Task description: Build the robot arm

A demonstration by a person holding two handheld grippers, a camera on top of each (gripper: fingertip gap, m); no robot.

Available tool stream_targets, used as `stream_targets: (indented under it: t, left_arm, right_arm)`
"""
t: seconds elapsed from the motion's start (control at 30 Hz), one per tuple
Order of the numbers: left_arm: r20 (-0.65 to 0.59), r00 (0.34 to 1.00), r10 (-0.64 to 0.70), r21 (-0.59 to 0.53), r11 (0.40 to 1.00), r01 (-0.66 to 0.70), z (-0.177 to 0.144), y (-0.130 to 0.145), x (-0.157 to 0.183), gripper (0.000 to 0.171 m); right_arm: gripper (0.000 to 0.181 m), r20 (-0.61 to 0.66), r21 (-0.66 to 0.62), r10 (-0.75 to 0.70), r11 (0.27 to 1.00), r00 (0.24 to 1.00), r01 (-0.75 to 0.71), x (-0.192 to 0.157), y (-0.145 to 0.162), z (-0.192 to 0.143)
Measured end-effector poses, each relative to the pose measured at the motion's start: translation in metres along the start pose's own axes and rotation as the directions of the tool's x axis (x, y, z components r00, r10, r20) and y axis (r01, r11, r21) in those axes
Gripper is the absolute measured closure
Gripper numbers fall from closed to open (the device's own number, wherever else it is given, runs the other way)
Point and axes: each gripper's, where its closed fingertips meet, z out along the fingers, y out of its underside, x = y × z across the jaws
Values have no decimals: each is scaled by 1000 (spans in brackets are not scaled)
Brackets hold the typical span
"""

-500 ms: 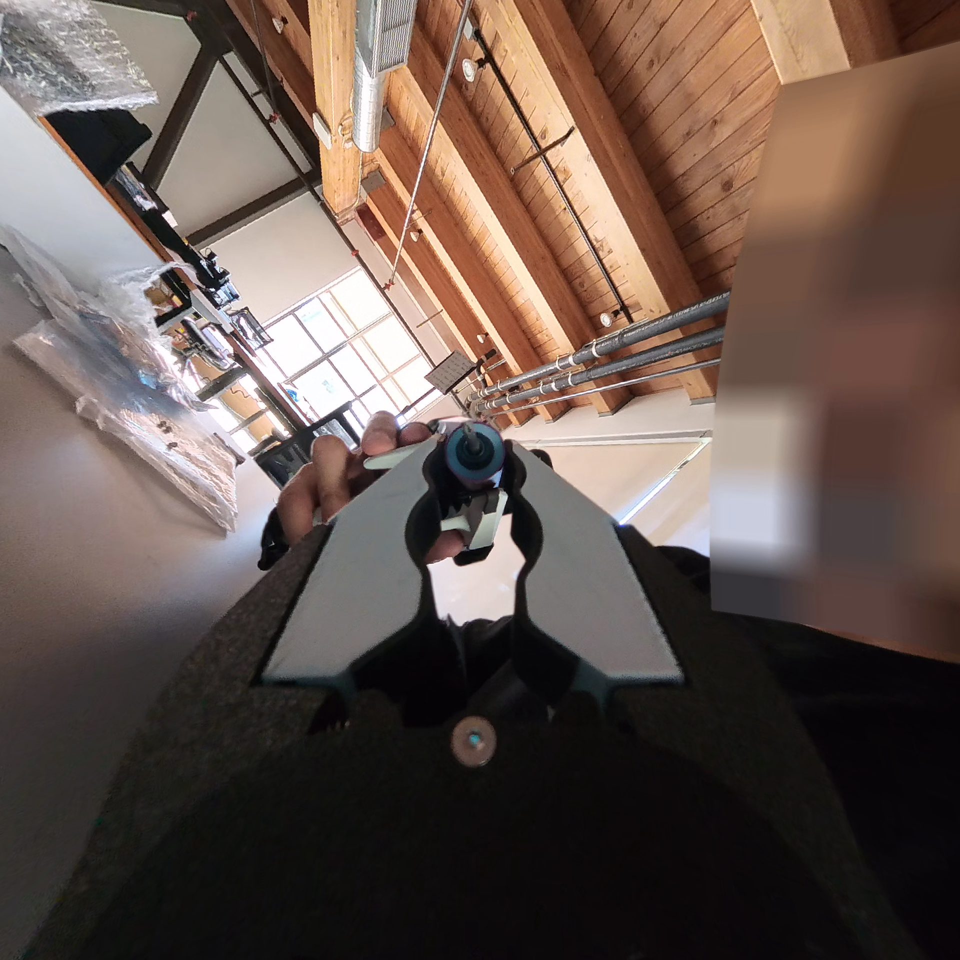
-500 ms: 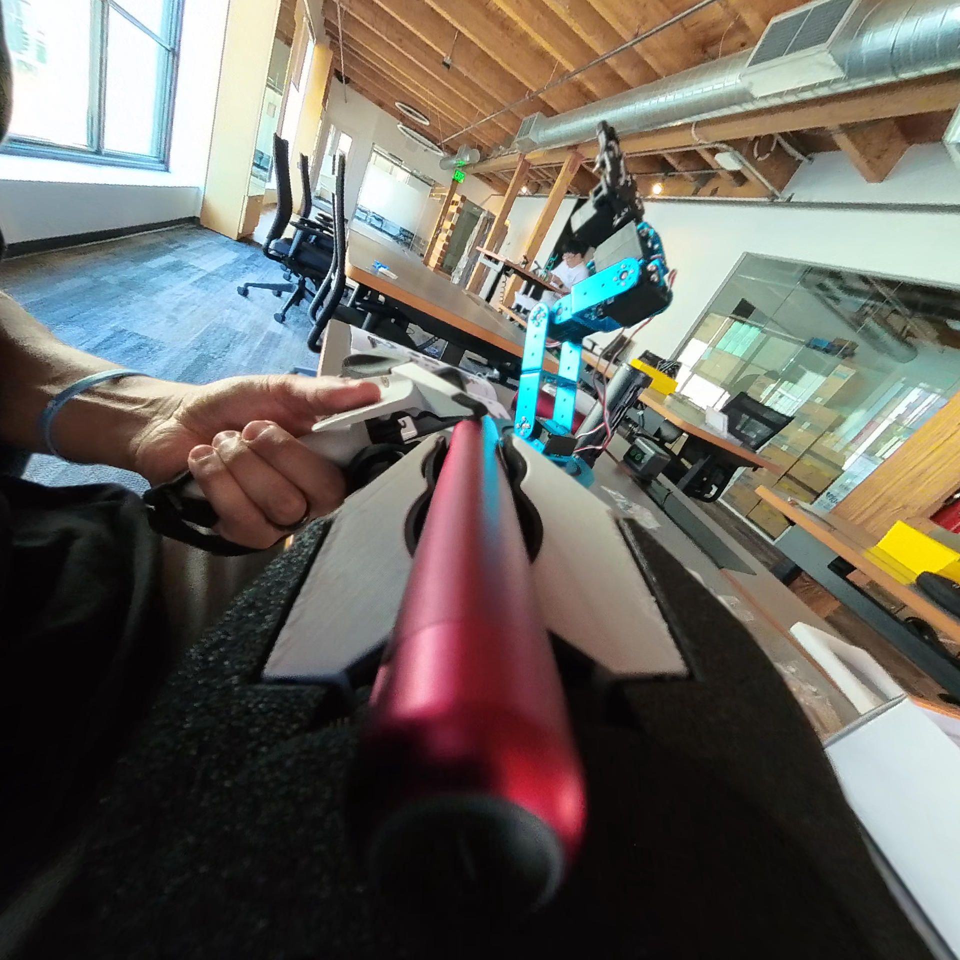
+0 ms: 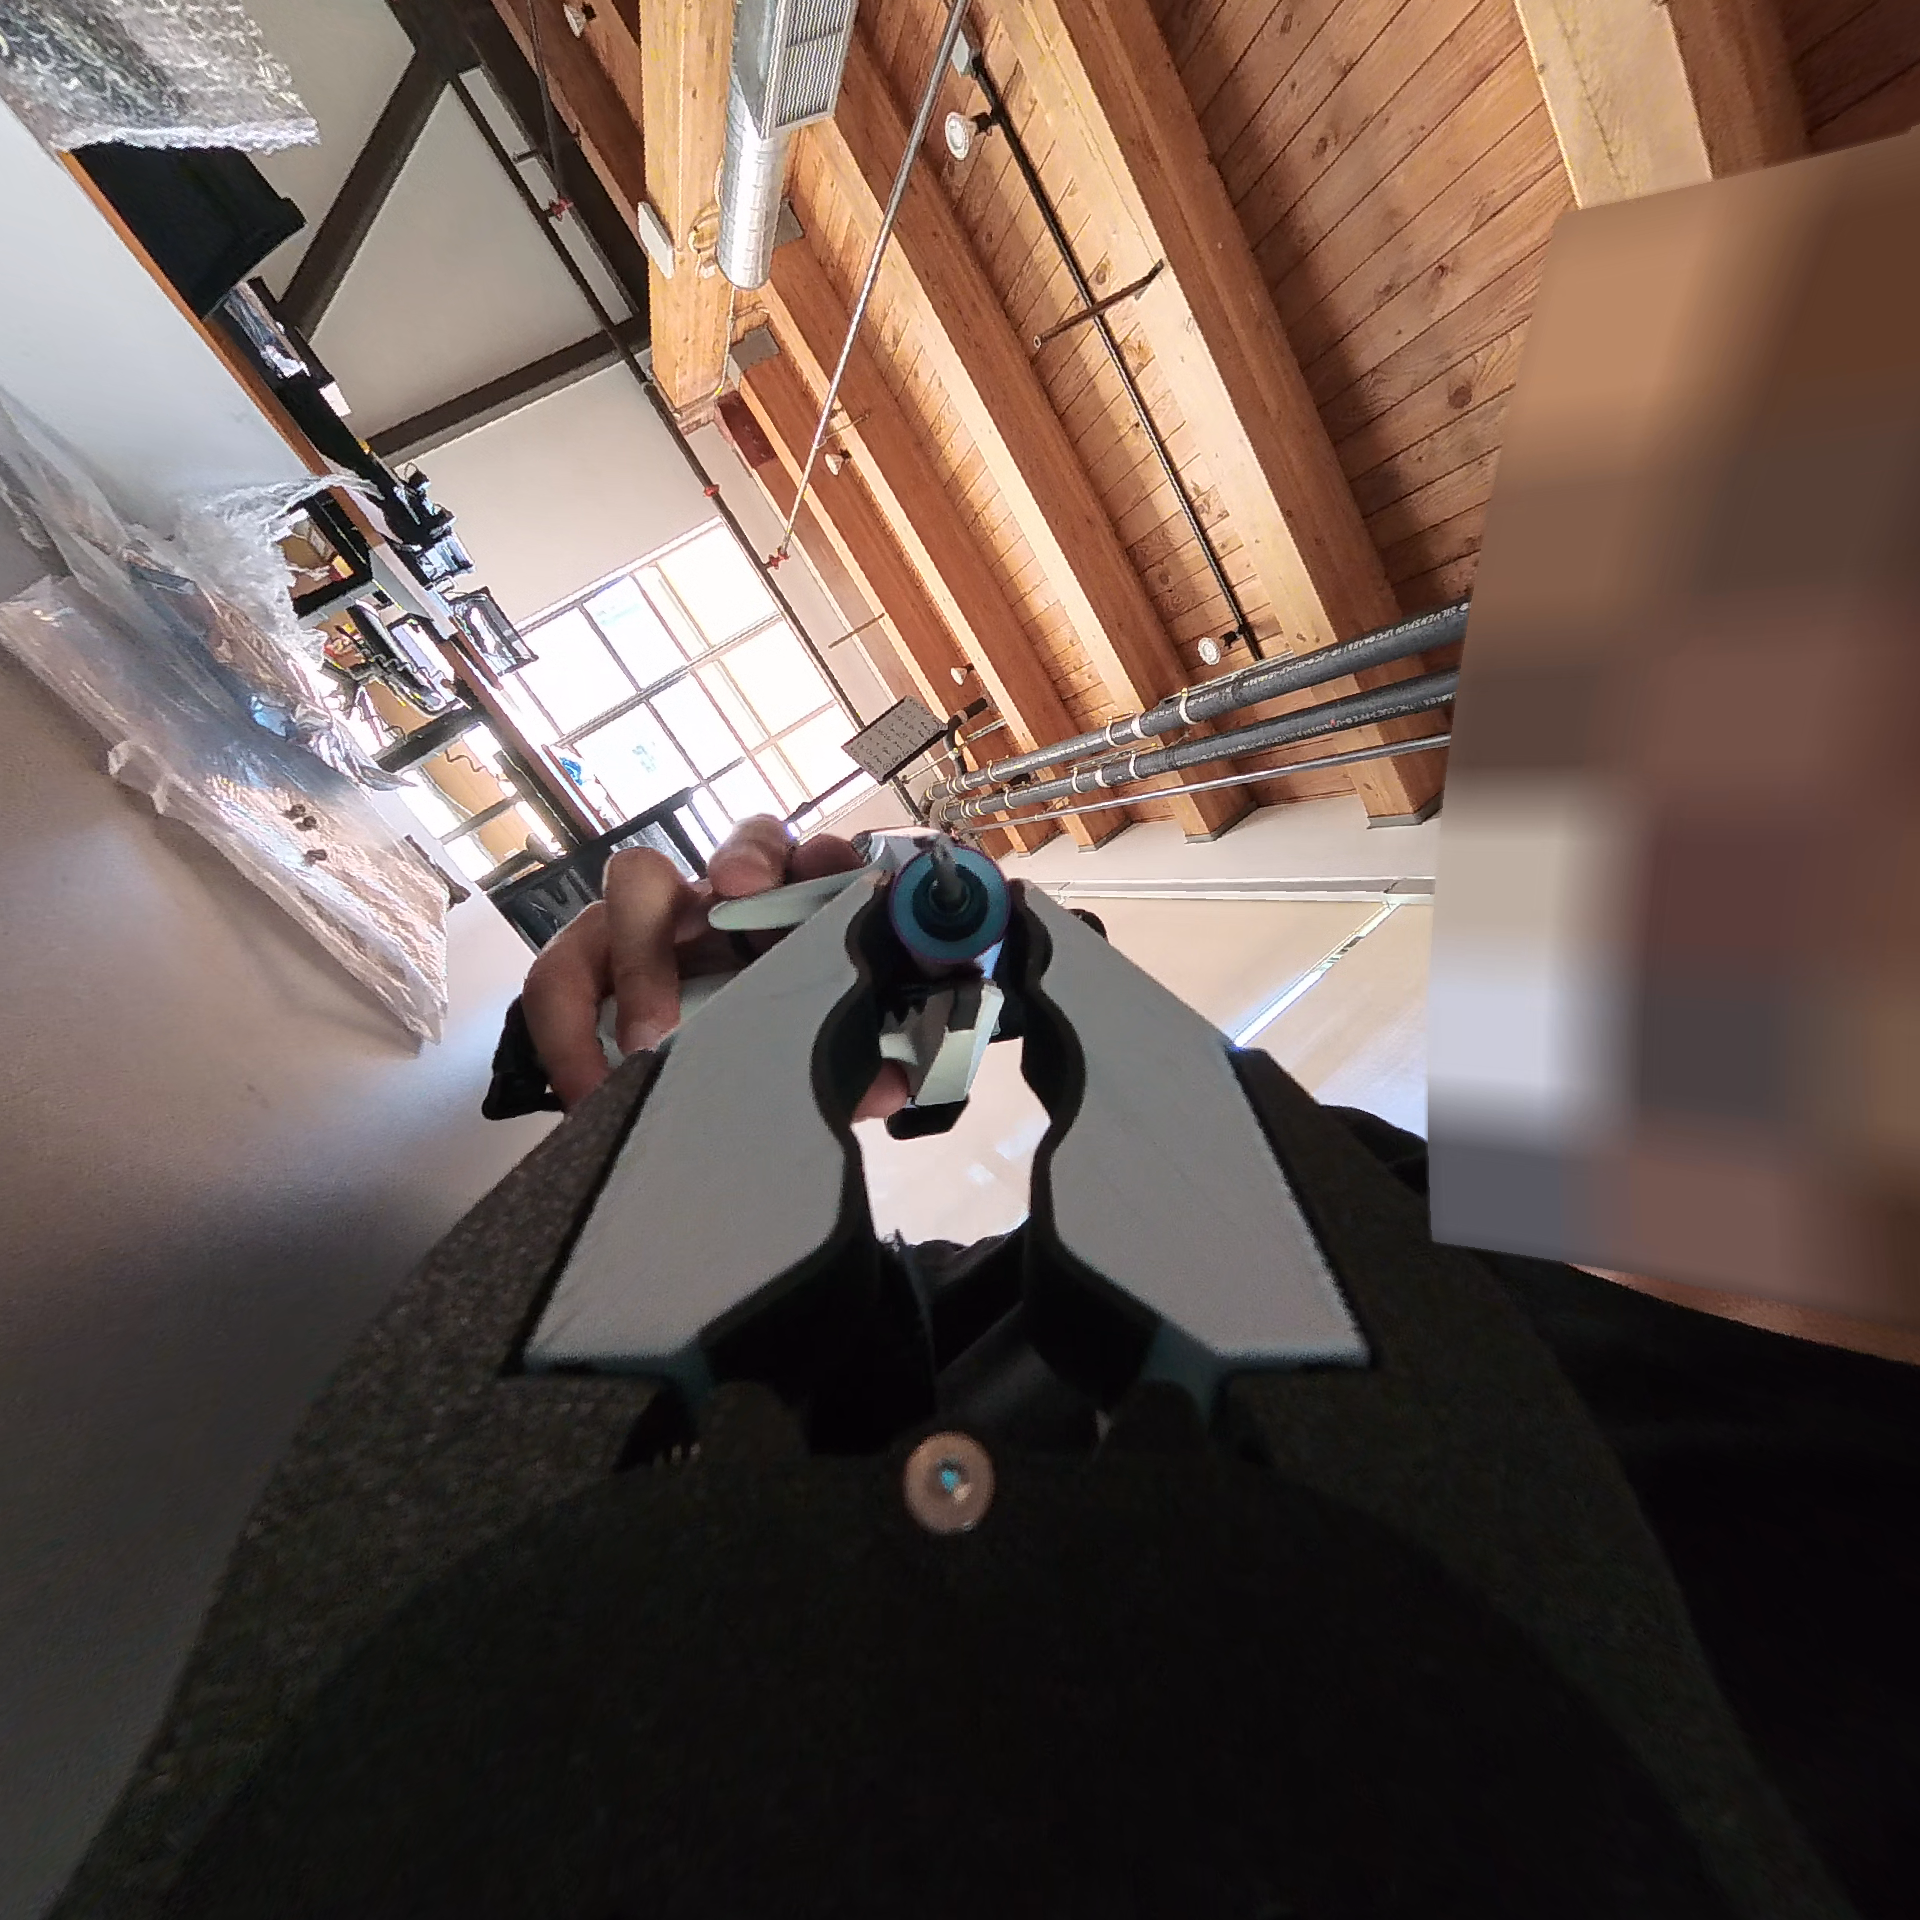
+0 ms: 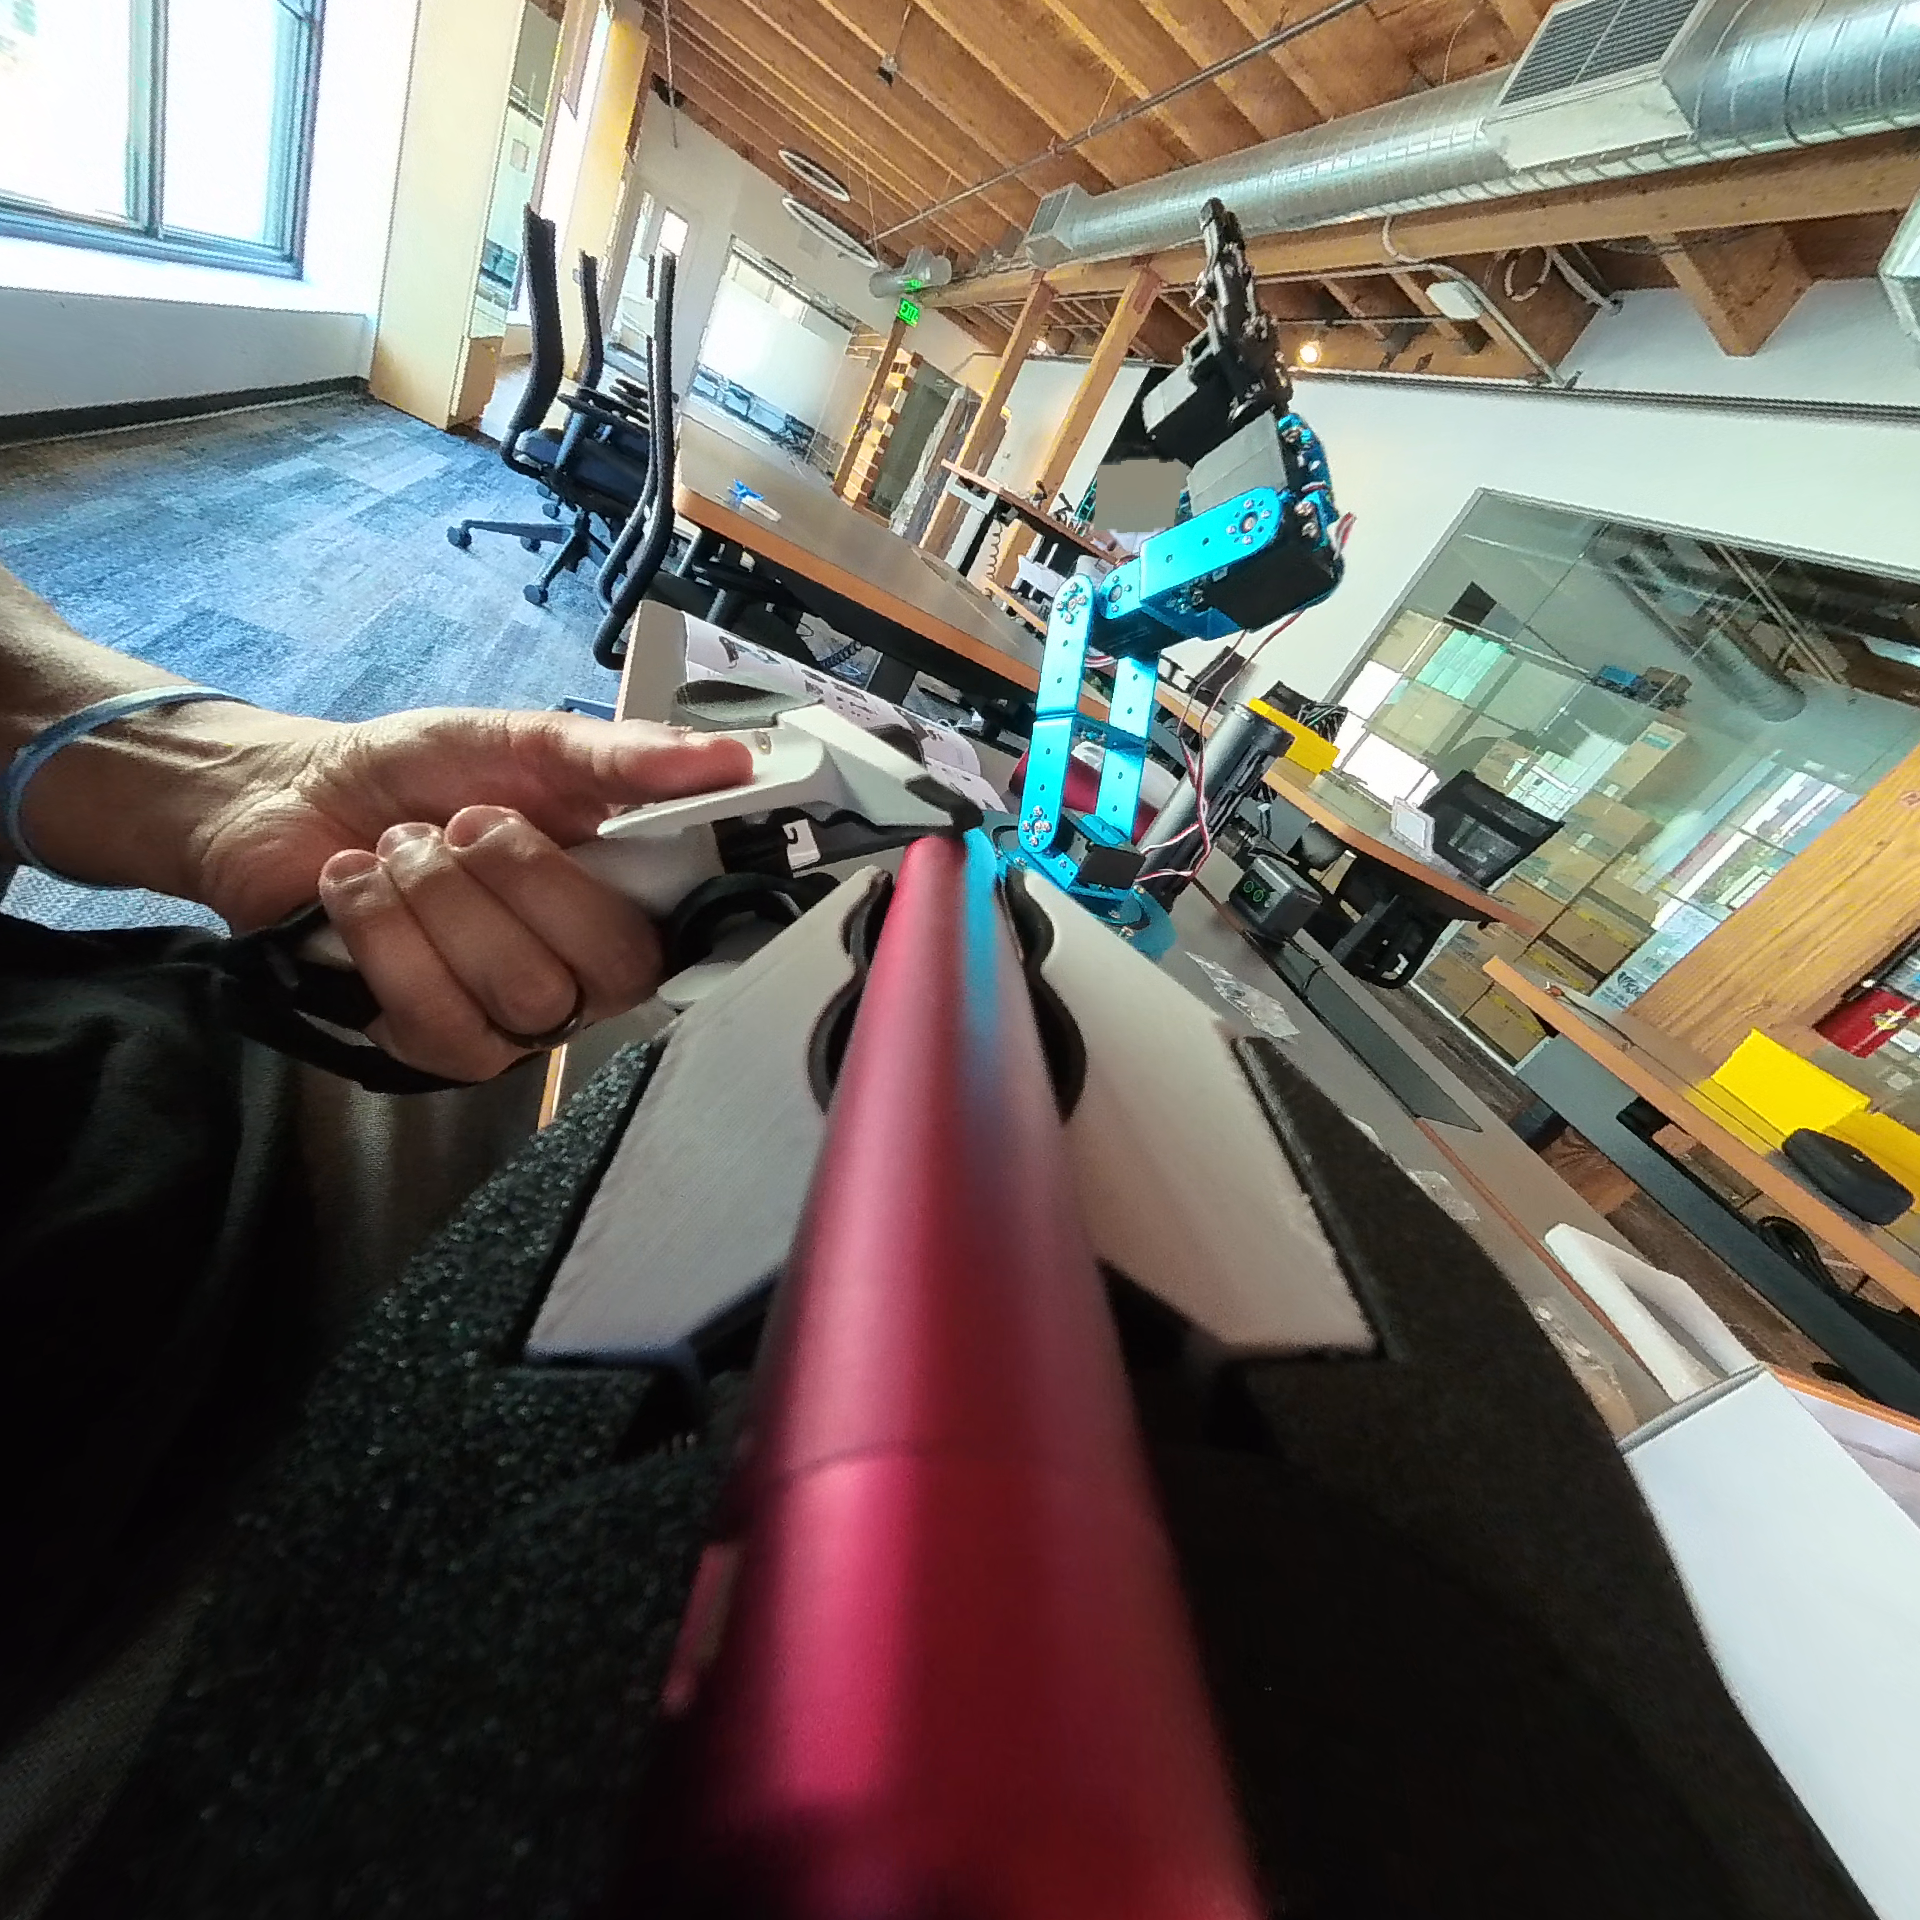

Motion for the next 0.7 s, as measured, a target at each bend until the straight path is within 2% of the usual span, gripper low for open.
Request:
stream_targets:
  t: [0.33,0.4,0.47,0.57,0.63,0.7]
  left_arm:
    - [7,1000,29,10,1000,-29,2,1,-1,151]
    - [51,996,78,2,997,-78,0,0,-4,147]
    - [163,974,154,-16,988,-154,-10,-3,-16,135]
    - [347,894,283,-63,958,-278,-41,-13,-30,132]
    - [436,800,411,-167,911,-377,-61,-14,-35,133]
    - [490,676,550,-301,835,-461,-76,-17,-40,135]
  right_arm:
    - [158,0,-14,45,999,999,-45,1,1,-2]
    - [159,-9,-36,51,998,999,-51,2,3,-2]
    - [159,-55,-70,58,996,997,-61,10,8,-4]
    - [159,-98,-146,135,978,986,-148,26,25,-10]
    - [160,-120,-238,198,946,973,-222,34,47,-13]
    - [160,-161,-346,243,894,957,-285,44,74,-17]
